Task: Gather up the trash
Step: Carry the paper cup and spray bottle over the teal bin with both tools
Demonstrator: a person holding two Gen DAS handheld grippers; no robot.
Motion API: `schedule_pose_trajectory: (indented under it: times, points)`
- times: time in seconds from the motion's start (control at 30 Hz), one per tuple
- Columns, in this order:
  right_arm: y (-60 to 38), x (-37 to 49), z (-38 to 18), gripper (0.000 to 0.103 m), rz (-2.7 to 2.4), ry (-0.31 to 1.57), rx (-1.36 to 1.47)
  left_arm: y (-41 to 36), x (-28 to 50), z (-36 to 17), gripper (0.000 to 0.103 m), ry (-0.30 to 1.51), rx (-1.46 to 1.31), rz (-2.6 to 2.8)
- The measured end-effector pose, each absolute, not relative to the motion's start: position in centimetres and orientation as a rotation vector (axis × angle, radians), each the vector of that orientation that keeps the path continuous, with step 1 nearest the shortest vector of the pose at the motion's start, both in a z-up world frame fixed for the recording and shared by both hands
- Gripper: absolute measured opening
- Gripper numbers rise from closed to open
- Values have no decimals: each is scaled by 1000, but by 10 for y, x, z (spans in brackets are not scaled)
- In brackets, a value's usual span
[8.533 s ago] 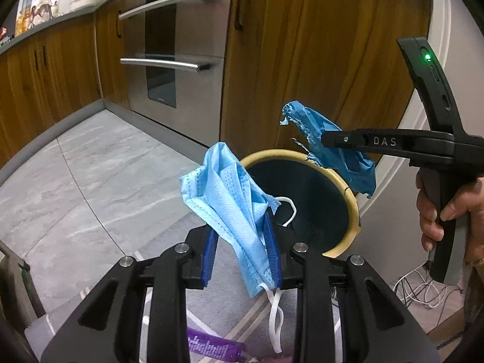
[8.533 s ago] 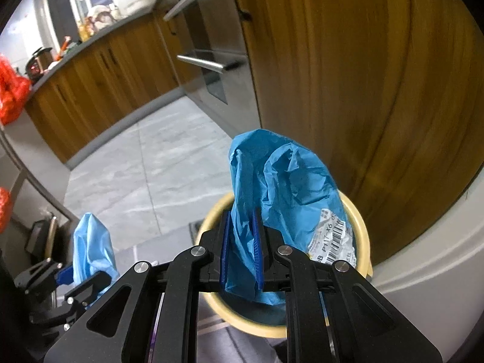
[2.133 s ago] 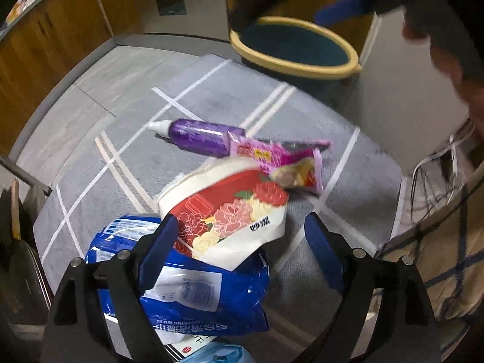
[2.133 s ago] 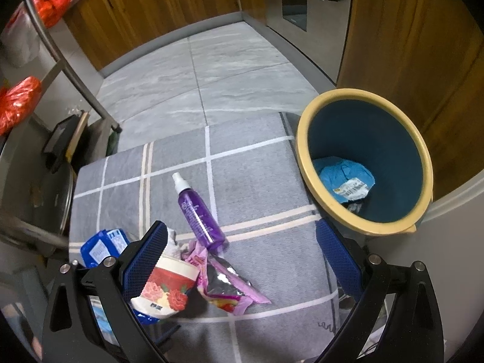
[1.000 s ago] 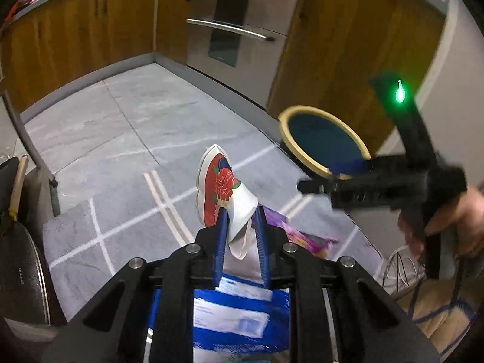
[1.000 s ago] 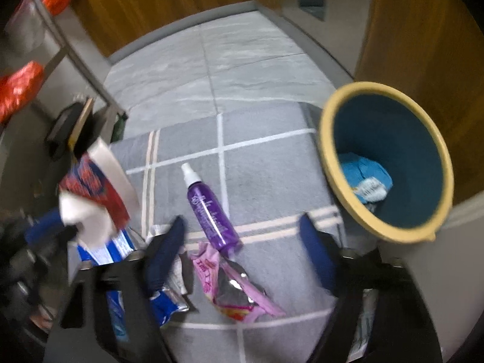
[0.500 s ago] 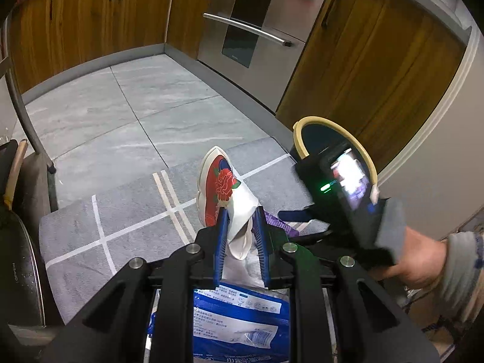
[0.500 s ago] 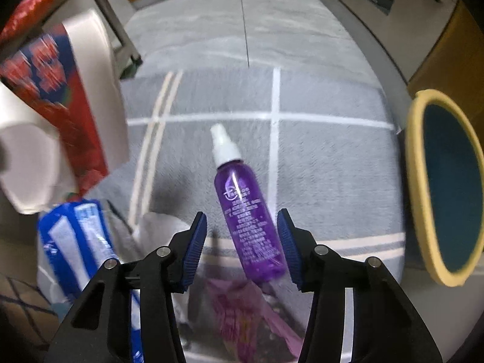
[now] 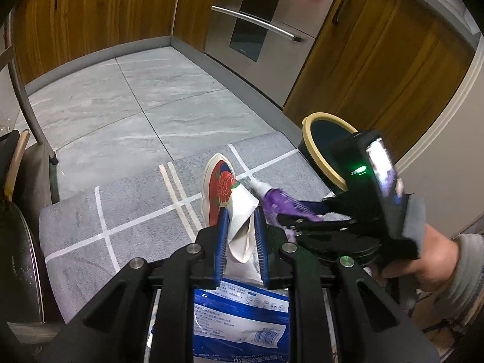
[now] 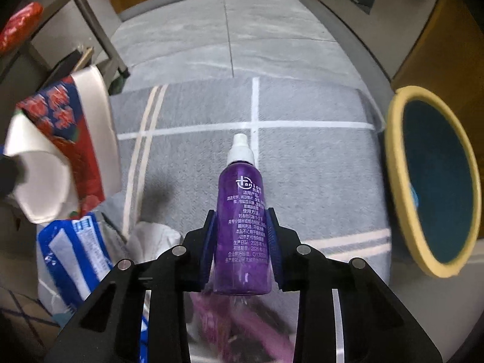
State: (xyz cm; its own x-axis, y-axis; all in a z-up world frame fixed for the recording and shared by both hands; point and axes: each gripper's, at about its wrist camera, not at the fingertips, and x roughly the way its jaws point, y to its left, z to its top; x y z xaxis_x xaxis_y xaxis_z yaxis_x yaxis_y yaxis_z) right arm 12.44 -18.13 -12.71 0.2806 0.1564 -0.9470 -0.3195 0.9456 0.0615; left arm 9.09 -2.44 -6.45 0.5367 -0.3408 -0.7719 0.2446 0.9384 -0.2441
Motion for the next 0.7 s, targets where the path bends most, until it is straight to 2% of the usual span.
schedule_pose_trajectory:
  times: [0.37,0.7]
  points:
    - [-239,99,-26,33,268,1055,-82,-35,91,-67,17,948,-82,-355]
    - [-281,111,-9,33,208,987,24,-71,89,-59,17,931,-43,-435]
